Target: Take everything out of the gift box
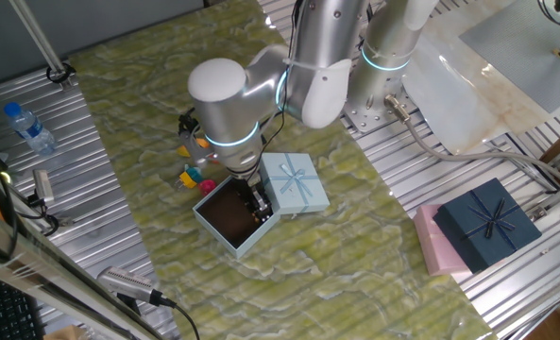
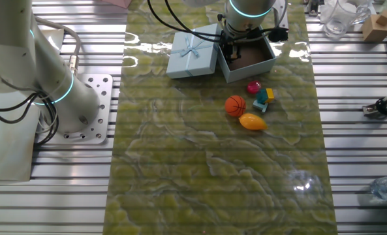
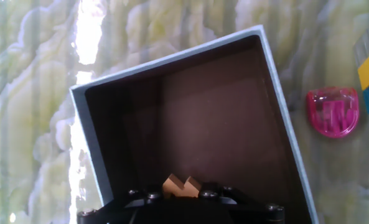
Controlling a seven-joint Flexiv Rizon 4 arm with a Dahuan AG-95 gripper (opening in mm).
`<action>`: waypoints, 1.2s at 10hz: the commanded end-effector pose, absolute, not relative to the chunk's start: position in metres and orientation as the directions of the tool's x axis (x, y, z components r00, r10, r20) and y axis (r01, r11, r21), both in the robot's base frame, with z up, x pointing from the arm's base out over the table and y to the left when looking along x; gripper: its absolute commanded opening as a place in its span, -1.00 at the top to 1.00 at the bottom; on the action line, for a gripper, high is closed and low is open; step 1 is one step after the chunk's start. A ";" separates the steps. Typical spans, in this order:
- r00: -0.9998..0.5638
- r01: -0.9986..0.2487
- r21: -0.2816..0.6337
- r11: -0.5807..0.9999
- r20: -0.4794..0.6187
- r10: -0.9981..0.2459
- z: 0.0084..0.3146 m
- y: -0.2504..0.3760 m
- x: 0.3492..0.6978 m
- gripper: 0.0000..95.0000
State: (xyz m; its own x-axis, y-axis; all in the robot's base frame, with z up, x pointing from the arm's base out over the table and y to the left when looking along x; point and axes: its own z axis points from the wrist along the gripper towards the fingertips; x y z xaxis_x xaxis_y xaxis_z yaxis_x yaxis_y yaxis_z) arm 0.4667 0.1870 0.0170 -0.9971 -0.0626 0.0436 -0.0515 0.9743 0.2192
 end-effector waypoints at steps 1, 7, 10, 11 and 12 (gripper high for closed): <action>-0.997 -0.058 0.218 0.974 0.045 -0.069 0.026 0.185 0.468 1.00; -0.991 -0.128 0.134 0.983 0.031 -0.133 0.067 0.169 0.485 1.00; -0.982 -0.186 0.115 0.976 -0.002 -0.187 0.082 0.153 0.495 1.00; -0.977 -0.214 0.111 0.970 -0.016 -0.214 0.082 0.145 0.497 1.00; -0.974 -0.227 0.109 0.968 -0.018 -0.226 0.082 0.140 0.497 1.00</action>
